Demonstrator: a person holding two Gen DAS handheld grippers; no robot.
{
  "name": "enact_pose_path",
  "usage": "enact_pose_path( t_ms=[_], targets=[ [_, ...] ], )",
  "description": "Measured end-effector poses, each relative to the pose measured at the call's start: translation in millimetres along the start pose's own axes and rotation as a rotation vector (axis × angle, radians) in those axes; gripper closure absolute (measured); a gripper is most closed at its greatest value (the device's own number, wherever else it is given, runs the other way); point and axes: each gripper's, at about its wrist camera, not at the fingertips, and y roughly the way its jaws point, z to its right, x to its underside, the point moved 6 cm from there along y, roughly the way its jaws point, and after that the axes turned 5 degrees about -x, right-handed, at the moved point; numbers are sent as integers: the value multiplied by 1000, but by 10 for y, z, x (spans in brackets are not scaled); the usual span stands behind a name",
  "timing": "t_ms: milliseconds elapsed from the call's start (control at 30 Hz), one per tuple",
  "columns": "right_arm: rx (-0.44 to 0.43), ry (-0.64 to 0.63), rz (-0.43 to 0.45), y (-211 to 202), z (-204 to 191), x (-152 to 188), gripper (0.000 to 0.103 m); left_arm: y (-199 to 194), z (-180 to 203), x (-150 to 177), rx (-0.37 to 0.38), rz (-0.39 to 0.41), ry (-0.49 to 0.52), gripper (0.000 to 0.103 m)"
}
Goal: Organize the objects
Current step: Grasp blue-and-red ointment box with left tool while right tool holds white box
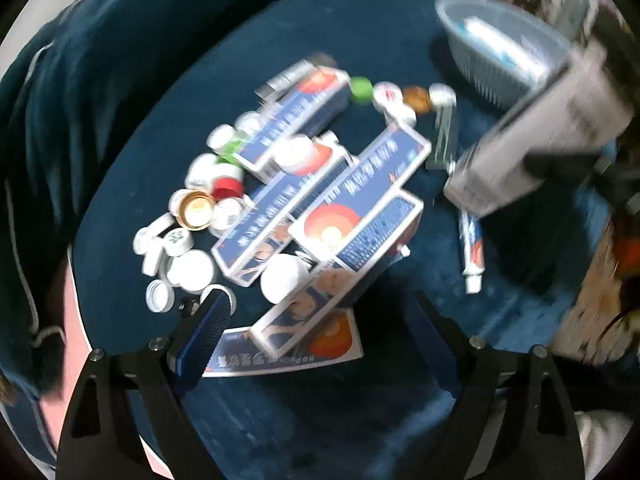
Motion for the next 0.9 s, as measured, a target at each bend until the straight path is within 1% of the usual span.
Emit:
enact_pose_path(
  t_ms=[67,133,167,233,267,333,400,533,600,700,800,900],
  targets=[
    [5,23,5,-7,48,41,66,113,58,4,-4,-35,25,15],
    [-2,40,2,3,83,83,66,199,78,-9,10,-66,21,18],
    [-6,49,2,6,103,94,66,213,76,-11,20,-70,14,25],
    [-19,80,10,19,145,99,66,226,57,-38,49,-75,-14,53],
    [-31,103,17,27,173,90,66,234,42,-42,76,-86,-34,56],
    [-46,133,33,40,224,57,66,231,20,-46,113,-84,-65,57],
    [-60,162,48,52,262,6,66,217,18,-46,162,-80,-87,62],
    [-83,197,69,79,301,-125,66,149,6,-36,276,-68,-137,69],
    [-74,202,68,96,302,-191,66,102,-32,-31,335,-53,-169,72],
    [-69,221,56,102,328,-274,66,42,-119,-16,396,-32,-225,73],
    [-79,244,30,93,366,-328,66,-6,-181,-25,428,-14,-263,73],
    [-89,240,15,29,375,-349,66,-38,-217,-42,434,-1,-278,73]
  ],
)
